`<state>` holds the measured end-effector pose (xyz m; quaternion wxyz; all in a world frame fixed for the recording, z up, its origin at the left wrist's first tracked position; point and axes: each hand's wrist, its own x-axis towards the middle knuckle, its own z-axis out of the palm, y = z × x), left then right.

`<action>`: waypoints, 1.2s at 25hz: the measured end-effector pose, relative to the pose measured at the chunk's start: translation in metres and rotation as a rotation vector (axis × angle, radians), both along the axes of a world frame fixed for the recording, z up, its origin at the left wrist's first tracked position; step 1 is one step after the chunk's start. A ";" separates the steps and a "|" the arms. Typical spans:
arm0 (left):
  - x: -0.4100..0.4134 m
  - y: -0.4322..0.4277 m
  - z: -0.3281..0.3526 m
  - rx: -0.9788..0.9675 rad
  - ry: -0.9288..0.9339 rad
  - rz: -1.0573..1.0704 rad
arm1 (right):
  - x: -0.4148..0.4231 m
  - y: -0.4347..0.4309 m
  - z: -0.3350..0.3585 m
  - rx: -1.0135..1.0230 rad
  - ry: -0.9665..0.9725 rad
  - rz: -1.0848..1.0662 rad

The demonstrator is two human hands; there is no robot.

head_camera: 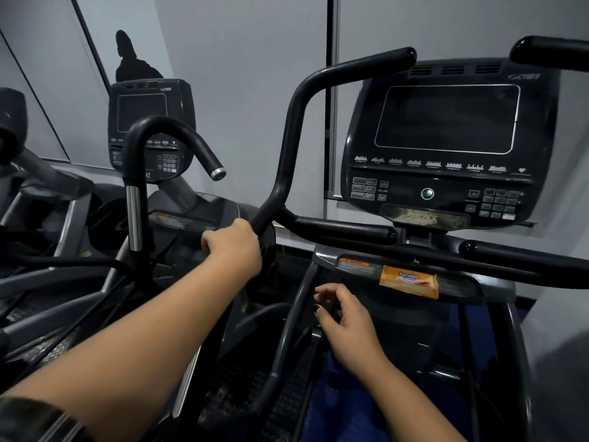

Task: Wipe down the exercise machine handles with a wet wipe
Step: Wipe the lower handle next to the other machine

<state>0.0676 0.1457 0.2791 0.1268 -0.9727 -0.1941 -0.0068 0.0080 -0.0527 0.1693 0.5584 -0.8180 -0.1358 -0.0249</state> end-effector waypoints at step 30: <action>-0.027 0.062 -0.012 -1.492 0.165 0.016 | -0.040 0.019 0.001 0.106 0.061 0.003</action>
